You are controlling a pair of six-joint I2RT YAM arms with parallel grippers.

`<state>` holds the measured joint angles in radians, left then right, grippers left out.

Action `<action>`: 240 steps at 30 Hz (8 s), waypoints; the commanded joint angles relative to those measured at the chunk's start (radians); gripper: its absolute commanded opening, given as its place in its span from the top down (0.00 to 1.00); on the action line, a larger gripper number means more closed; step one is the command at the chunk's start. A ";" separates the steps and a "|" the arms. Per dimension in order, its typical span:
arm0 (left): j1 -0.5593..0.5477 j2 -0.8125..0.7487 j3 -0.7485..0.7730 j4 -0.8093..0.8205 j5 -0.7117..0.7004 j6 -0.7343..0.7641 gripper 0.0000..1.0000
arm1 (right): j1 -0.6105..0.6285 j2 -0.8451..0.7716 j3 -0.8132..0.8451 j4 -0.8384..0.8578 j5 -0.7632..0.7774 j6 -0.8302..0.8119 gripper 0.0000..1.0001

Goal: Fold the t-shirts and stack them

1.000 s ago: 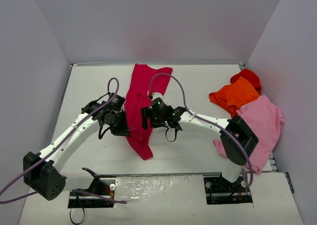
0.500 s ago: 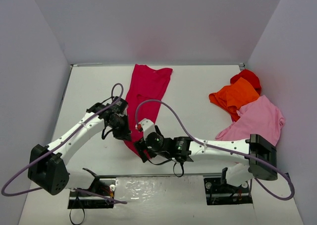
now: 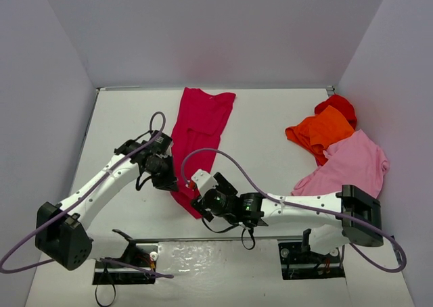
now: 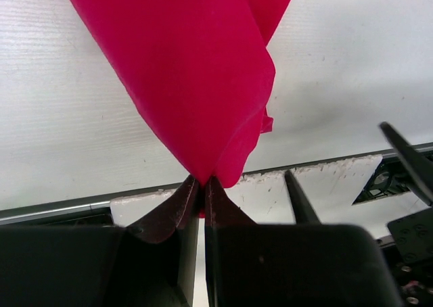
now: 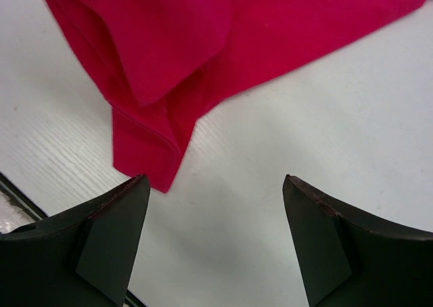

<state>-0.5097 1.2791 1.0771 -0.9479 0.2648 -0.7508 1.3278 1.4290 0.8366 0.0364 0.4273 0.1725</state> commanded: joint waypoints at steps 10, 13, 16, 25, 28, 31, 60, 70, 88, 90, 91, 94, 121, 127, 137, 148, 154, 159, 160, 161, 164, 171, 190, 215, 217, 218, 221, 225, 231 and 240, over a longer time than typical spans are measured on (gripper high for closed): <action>0.042 -0.090 0.018 -0.053 -0.003 0.022 1.00 | 0.097 0.192 0.063 0.183 -0.085 0.044 0.25; 0.043 -0.092 0.010 -0.050 -0.002 0.025 1.00 | 0.089 0.185 0.047 0.186 -0.064 0.039 0.25; 0.043 -0.090 0.002 -0.047 0.000 0.028 1.00 | 0.069 0.174 0.029 0.192 -0.067 0.049 0.26; 0.043 -0.102 -0.025 -0.052 0.005 0.028 1.00 | -0.114 0.052 -0.098 0.317 -0.229 0.160 0.28; 0.043 -0.111 -0.034 -0.052 0.005 0.027 1.00 | -0.168 0.043 -0.105 0.309 -0.269 0.166 0.28; 0.043 -0.119 -0.038 -0.056 0.004 0.027 1.00 | -0.217 0.040 -0.123 0.335 -0.355 0.189 0.28; 0.082 -0.129 0.042 -0.091 0.015 0.050 1.00 | -0.232 0.047 -0.316 0.525 -0.568 0.442 0.30; 0.083 -0.132 0.039 -0.093 0.021 0.044 1.00 | -0.225 0.187 -0.233 0.599 -0.601 0.413 0.30; 0.095 -0.130 0.009 -0.072 0.033 0.043 1.00 | -0.216 0.082 -0.203 0.454 -0.552 0.398 1.00; 0.095 -0.129 0.003 -0.069 0.036 0.041 1.00 | -0.214 0.050 -0.200 0.417 -0.546 0.401 1.00; 0.095 -0.130 0.001 -0.069 0.037 0.040 1.00 | -0.213 0.031 -0.200 0.396 -0.544 0.404 1.00; 0.095 -0.142 -0.012 -0.066 0.041 0.035 1.00 | -0.203 -0.034 -0.187 0.319 -0.536 0.405 1.00; 0.094 -0.581 -0.130 -0.259 0.159 -0.181 1.00 | -0.033 -0.519 -0.060 -0.327 -0.431 0.563 0.95; 0.094 -0.639 -0.058 -0.374 0.130 -0.193 1.00 | 0.059 -0.611 -0.077 -0.371 -0.364 0.657 0.96; 0.094 -0.574 -0.146 -0.181 0.182 -0.185 1.00 | 0.087 -0.504 0.014 -0.406 0.008 0.497 0.99; 0.095 -0.133 0.017 0.043 0.168 0.009 1.00 | -0.162 -0.252 0.061 -0.236 0.055 0.214 1.00; 0.095 0.040 0.101 0.126 0.162 0.048 1.00 | -0.258 -0.188 0.061 -0.132 0.024 0.129 1.00; 0.095 0.152 0.169 0.194 0.165 0.077 1.00 | -0.324 -0.129 0.040 0.023 -0.025 0.065 1.00; 0.096 0.178 0.188 0.198 0.154 0.085 1.00 | -0.336 -0.115 0.033 0.058 -0.035 0.053 1.00; 0.097 0.202 0.204 0.200 0.146 0.092 1.00 | -0.347 -0.097 0.028 0.086 -0.045 0.045 1.00; 0.098 0.267 0.245 0.236 0.141 0.094 1.00 | -0.385 -0.056 0.016 0.164 -0.076 0.028 1.00; 0.099 0.393 0.359 0.310 0.111 0.086 1.00 | -0.480 0.063 0.025 0.281 -0.137 -0.003 1.00; 0.119 0.515 0.418 0.327 0.056 0.060 1.00 | -0.645 0.261 0.102 0.421 -0.260 -0.041 0.92; 0.172 0.520 0.399 0.266 -0.014 0.051 0.10 | -0.646 0.327 0.222 0.394 -0.105 -0.065 0.26; 0.172 0.514 0.396 0.275 -0.031 0.053 0.03 | -0.643 0.292 0.200 0.403 -0.081 -0.066 0.26; 0.172 0.512 0.396 0.276 -0.032 0.055 0.03 | -0.641 0.274 0.184 0.408 -0.072 -0.068 0.26; 0.172 0.511 0.403 0.279 -0.039 0.061 0.03 | -0.641 0.209 0.151 0.417 -0.038 -0.077 0.26; 0.172 0.506 0.411 0.284 -0.027 0.070 0.03 | -0.641 0.158 0.137 0.388 -0.026 -0.075 0.34; 0.170 0.471 0.307 0.400 0.243 0.027 0.03 | -0.624 0.075 0.124 0.268 -0.196 0.078 1.00; 0.051 0.159 -0.076 0.375 0.189 -0.137 0.03 | -0.508 -0.183 -0.166 0.049 -0.332 0.577 0.34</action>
<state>-0.4011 1.6457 1.0762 -0.5681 0.4772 -0.7835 0.7945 1.4070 0.8093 0.1697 0.1816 0.4169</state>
